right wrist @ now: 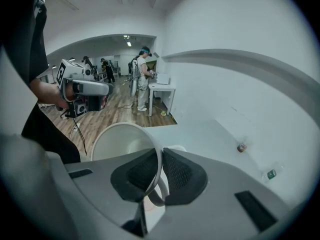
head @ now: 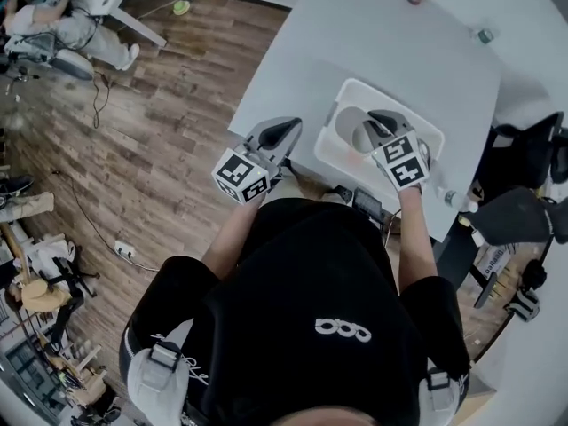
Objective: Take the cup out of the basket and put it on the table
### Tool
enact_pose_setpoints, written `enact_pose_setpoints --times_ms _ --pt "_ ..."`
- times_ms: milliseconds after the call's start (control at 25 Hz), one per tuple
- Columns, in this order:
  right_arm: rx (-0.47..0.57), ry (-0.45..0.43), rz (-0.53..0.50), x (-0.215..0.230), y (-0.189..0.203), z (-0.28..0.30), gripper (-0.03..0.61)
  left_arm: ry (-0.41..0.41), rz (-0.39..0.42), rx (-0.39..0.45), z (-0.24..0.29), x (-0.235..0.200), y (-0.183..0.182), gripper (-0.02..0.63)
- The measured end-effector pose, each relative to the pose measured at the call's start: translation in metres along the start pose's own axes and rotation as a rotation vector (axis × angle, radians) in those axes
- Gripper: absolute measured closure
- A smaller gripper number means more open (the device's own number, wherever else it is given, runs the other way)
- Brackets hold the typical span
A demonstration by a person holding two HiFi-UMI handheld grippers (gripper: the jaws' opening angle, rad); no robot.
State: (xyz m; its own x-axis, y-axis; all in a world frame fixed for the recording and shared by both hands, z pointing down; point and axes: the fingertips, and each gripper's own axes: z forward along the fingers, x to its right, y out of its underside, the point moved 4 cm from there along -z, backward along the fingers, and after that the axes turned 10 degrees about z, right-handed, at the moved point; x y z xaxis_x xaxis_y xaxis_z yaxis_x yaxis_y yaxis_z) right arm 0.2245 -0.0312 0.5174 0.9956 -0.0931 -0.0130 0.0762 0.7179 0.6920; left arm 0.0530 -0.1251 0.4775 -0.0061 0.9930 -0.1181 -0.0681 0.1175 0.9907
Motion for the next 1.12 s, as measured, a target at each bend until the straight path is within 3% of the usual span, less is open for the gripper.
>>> enact_pose_setpoints --times_ms 600,840,1120 --pt "-0.026 -0.207 -0.255 -0.096 -0.111 0.107 0.532 -0.295 -0.024 0.04 -0.129 -0.067 0.0 0.606" --pt "-0.086 -0.262 -0.325 -0.124 -0.12 0.156 0.532 -0.368 -0.02 0.063 -0.163 -0.083 -0.002 0.606" --pt "-0.231 -0.296 -0.327 -0.142 -0.109 0.219 0.532 -0.369 -0.013 0.072 -0.178 -0.092 -0.004 0.606"
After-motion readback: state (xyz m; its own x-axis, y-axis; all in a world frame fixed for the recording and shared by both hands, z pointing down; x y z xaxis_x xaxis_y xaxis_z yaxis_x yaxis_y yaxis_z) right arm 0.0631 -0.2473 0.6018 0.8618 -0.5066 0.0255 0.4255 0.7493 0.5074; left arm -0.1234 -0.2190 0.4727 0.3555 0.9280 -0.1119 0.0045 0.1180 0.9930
